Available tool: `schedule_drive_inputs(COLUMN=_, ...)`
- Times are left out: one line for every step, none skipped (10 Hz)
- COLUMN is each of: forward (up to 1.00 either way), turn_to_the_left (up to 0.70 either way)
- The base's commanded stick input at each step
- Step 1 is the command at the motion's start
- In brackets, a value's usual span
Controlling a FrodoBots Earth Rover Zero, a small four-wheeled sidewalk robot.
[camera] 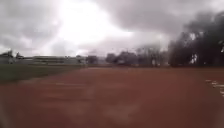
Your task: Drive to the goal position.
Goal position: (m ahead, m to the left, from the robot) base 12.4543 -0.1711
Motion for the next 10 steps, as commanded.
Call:
schedule_drive_inputs(forward=0.7, turn_to_the_left=0.25)
schedule_drive_inputs(forward=0.7, turn_to_the_left=0.35)
schedule_drive_inputs(forward=0.7, turn_to_the_left=0.35)
schedule_drive_inputs(forward=0.7, turn_to_the_left=0.35)
schedule_drive_inputs(forward=0.7, turn_to_the_left=0.35)
schedule_drive_inputs(forward=0.7, turn_to_the_left=0.35)
schedule_drive_inputs(forward=0.7, turn_to_the_left=0.35)
schedule_drive_inputs(forward=0.7, turn_to_the_left=0.35)
schedule_drive_inputs(forward=0.7, turn_to_the_left=0.0)
schedule_drive_inputs(forward=0.7, turn_to_the_left=0.0)
